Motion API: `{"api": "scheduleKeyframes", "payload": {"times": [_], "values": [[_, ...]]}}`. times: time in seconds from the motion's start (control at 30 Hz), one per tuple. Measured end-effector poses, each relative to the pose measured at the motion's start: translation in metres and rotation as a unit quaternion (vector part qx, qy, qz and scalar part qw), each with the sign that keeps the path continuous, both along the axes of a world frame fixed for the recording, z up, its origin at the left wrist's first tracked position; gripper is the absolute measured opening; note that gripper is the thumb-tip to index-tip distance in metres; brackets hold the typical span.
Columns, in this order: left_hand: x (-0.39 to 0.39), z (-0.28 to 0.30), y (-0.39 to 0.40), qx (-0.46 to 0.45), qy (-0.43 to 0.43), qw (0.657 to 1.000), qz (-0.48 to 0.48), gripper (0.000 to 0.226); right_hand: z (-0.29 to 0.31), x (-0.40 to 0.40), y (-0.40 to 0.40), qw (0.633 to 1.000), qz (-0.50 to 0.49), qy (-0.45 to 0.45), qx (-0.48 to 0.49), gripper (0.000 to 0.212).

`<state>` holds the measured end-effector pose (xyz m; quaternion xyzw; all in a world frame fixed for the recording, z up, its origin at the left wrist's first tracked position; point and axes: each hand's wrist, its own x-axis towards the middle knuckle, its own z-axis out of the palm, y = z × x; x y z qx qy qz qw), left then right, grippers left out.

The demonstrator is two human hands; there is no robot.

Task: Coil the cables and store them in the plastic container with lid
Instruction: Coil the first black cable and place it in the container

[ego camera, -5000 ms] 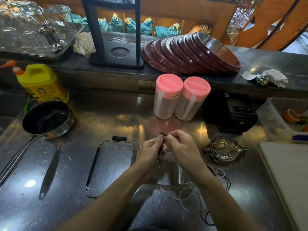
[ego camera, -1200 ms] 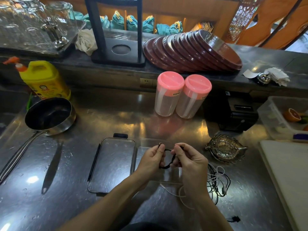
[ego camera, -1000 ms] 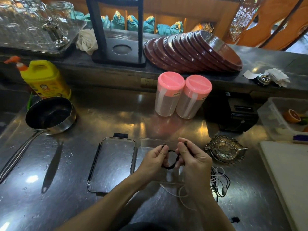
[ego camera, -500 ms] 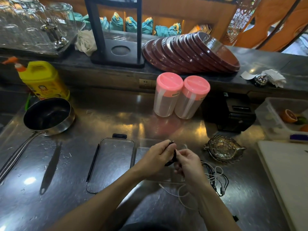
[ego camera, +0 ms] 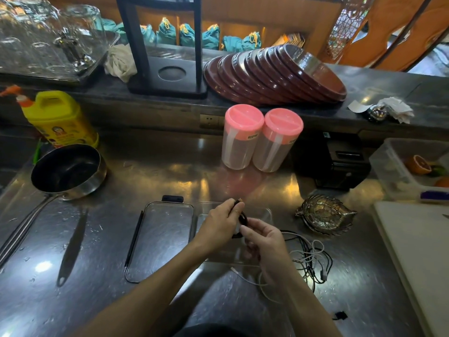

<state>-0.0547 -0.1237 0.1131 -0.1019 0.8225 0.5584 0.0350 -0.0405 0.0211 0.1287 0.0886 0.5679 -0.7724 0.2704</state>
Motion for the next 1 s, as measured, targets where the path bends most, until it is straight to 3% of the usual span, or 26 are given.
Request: {"api": "scheduleKeyframes", "payload": {"times": [0.27, 0.43, 0.57, 0.73, 0.83, 0.9, 1.0], "values": [[0.004, -0.009, 0.001, 0.048, -0.021, 0.999, 0.013, 0.038, -0.016, -0.003, -0.002, 0.996, -0.038, -0.067, -0.038, 0.018], [0.005, -0.011, -0.001, 0.097, -0.064, 0.992, 0.047, 0.038, -0.016, -0.002, -0.002, 0.997, -0.005, -0.065, -0.044, 0.018], [0.004, -0.008, -0.007, 0.113, -0.049, 0.991, 0.057, 0.039, -0.014, -0.006, -0.007, 0.997, 0.014, -0.058, -0.041, 0.019], [-0.002, -0.009, -0.018, 0.093, -0.048, 0.994, 0.033, 0.059, -0.009, -0.016, -0.007, 0.997, 0.074, -0.015, 0.023, 0.020], [-0.005, -0.003, -0.020, 0.161, -0.082, 0.983, 0.006, 0.047, -0.009, -0.013, -0.013, 0.999, 0.030, -0.006, -0.031, 0.017], [-0.003, -0.007, -0.016, 0.152, -0.084, 0.984, -0.028, 0.040, -0.013, -0.013, -0.014, 0.997, -0.029, -0.024, -0.063, 0.017], [0.005, -0.023, -0.008, 0.122, -0.082, 0.988, -0.048, 0.035, -0.022, -0.019, -0.009, 0.996, -0.081, -0.032, -0.029, 0.014]]}}
